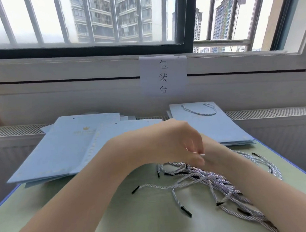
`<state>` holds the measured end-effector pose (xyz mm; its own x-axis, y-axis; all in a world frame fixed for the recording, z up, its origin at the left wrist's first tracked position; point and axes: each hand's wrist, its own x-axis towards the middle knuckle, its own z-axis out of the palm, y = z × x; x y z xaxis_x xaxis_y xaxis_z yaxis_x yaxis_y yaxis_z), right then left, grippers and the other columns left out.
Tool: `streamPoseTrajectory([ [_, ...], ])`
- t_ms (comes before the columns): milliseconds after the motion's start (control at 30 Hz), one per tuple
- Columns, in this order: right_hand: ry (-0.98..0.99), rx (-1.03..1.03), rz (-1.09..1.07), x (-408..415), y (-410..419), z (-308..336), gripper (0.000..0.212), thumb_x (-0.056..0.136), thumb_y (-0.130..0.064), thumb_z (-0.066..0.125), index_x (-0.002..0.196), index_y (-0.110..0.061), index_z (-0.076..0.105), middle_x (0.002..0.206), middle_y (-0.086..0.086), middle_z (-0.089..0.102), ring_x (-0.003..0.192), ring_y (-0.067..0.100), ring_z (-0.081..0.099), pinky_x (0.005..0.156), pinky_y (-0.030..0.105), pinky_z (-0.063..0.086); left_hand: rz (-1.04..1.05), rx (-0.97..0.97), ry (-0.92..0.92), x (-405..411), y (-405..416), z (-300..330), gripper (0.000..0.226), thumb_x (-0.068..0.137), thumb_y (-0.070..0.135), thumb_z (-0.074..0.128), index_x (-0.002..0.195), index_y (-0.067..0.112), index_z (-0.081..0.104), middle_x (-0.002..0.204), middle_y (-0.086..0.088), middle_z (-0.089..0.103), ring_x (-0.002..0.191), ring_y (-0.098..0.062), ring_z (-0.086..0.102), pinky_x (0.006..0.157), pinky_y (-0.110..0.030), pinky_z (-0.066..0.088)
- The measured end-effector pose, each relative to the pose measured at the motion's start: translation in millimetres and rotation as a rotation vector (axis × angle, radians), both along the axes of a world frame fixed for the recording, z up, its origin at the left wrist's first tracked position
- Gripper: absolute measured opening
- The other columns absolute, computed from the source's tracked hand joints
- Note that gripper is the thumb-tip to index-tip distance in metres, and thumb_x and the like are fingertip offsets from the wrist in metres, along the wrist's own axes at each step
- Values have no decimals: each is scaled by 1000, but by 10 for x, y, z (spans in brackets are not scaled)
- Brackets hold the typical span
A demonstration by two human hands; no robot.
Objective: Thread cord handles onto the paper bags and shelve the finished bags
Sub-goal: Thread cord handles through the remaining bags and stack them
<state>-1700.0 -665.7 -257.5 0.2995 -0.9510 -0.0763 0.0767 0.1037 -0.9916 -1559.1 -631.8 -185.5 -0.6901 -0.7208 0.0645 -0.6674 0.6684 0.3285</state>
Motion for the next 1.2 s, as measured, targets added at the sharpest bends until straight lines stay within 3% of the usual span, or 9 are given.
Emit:
streamPoseTrajectory([
  [133, 74, -129, -146, -50, -63, 69, 24, 88, 10, 45, 79, -1, 65, 61, 4, 61, 51, 12, 56, 46, 17, 44, 73, 40, 34, 104, -169, -48, 30, 84, 47, 63, 110, 33, 66, 113, 12, 62, 109, -7, 52, 95, -22, 39],
  [300, -70, -86, -372, -177, -147, 142, 24, 88, 2, 47, 103, -6, 64, 79, 10, 65, 54, 16, 62, 48, 23, 51, 666, -146, -215, 404, -588, -191, 68, 92, 54, 44, 146, 20, 18, 146, -12, 30, 133, -33, 31, 105, -45, 33],
  [433, -101, -129, -393, -215, -131, 119, 18, 91, -1, 48, 98, -11, 61, 78, 5, 67, 54, 14, 64, 47, 24, 52, 896, 1, 177, 566, -759, -247, 82, 91, 46, 54, 145, 6, 7, 138, -25, 35, 116, -41, 46, 85, -40, 41],
  [533, -11, -158, -311, -202, -139, 84, 15, 97, -10, 48, 109, -9, 58, 88, 4, 66, 60, 12, 65, 47, 25, 52, 931, 189, 431, 755, -814, -246, 77, 83, 38, 69, 138, 4, 28, 124, -14, 50, 106, -34, 52, 80, -38, 46],
  [600, 153, -186, -263, -203, -169, 71, 19, 101, -13, 41, 106, -6, 58, 89, 5, 63, 65, 11, 62, 50, 24, 52, 929, 217, 614, 880, -825, -220, 56, 81, 29, 74, 123, 4, 47, 118, -14, 59, 101, -34, 59, 86, -46, 52],
  [733, 1131, -434, -260, -324, -224, 84, 24, 99, -16, 41, 100, -12, 65, 100, 5, 65, 80, 16, 55, 66, 25, 41, 889, 125, 766, 983, -803, -156, 28, 90, 7, 60, 118, 2, 55, 99, -13, 64, 91, -31, 62, 85, -43, 51],
  [833, 1498, -358, -172, -410, -133, 152, 27, 95, -31, 50, 105, -8, 61, 100, 6, 63, 87, 23, 55, 69, 28, 41, 848, 46, 724, 962, -803, -172, 27, 91, -2, 50, 70, 14, 56, 71, -2, 58, 70, -26, 59, 78, -38, 49],
  [967, 1650, -235, -43, -407, -86, 100, 23, 90, -33, 57, 92, -12, 49, 85, 2, 55, 80, 21, 51, 61, 26, 38, 824, 44, 688, 858, -827, -214, 34, 93, 0, 46, 67, 21, 49, 69, 0, 55, 62, -22, 55, 66, -31, 45],
  [1200, 1401, -253, -153, -448, -184, 106, 23, 85, -6, 49, 97, 6, 64, 80, 15, 64, 61, 18, 46, 50, 23, 33, 808, 45, 706, 820, -879, -259, 12, 94, 4, 46, 97, 14, 51, 73, 2, 54, 63, -18, 54, 57, -23, 40],
])
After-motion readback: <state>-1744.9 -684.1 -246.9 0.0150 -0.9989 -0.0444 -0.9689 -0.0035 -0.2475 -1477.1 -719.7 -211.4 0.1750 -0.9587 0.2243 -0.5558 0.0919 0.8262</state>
